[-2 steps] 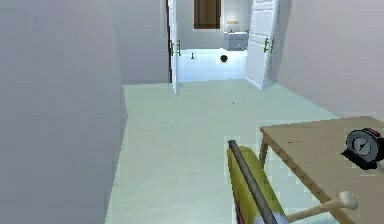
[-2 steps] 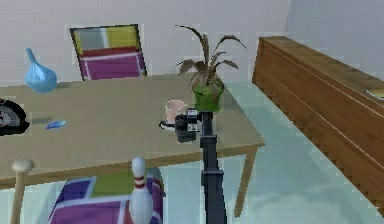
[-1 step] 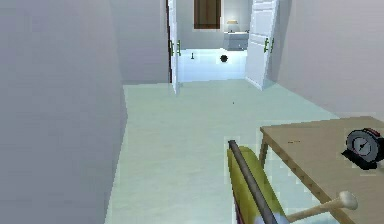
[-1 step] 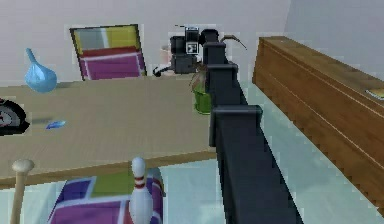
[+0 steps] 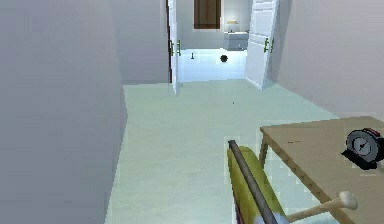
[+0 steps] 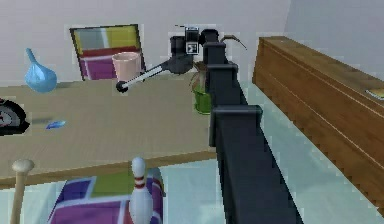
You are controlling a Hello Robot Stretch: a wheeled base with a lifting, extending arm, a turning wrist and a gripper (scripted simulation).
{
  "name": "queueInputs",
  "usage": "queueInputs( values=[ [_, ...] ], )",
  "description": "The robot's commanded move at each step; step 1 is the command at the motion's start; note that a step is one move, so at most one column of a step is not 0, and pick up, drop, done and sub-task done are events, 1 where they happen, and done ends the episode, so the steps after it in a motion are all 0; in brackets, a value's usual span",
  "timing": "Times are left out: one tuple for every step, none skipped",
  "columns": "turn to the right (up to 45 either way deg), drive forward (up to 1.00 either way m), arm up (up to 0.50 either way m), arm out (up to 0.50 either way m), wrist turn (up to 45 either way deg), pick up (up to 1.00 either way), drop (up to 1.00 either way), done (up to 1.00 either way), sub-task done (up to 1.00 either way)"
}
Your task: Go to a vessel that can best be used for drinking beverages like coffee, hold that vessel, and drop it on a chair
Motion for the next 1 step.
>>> queueInputs(
  values=[
    [0.0, 0.0, 0.0, 0.0, -45.0, 0.0, 0.0, 0.0, 0.0]
  ],
)
